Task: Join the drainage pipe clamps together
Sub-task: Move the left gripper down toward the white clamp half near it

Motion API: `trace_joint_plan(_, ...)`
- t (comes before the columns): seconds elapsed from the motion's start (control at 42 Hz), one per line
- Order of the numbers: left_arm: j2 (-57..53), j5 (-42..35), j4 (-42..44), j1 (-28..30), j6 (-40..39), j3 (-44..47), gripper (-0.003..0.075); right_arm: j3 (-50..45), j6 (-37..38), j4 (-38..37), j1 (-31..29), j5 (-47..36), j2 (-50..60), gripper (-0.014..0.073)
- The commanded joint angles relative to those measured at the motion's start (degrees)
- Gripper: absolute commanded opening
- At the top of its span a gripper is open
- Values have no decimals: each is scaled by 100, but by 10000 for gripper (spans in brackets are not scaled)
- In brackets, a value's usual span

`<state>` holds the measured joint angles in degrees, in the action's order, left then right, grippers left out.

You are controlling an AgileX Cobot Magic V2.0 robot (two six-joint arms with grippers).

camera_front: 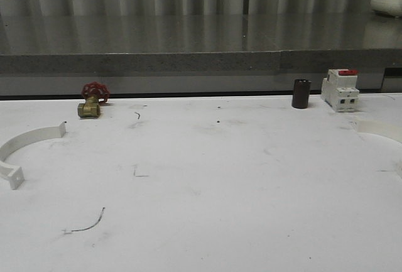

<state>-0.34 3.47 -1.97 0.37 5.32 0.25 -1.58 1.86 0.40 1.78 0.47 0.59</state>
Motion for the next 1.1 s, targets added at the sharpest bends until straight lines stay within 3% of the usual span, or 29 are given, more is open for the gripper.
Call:
trace_joint_plan(0.0,-51,-473,-12,-28,-64,130,-20,25,-13,-40,-33,-507,93,-69)
trace_joint_plan(0.882,-51,-639,-12,-28,-64,106,-20,30,-13,-40,-33,-598,93,-69)
trace_joint_plan(1.072,-27,-515,-131,-28,-64,-717,-20,650,-13,43,-33,-86,88,-69)
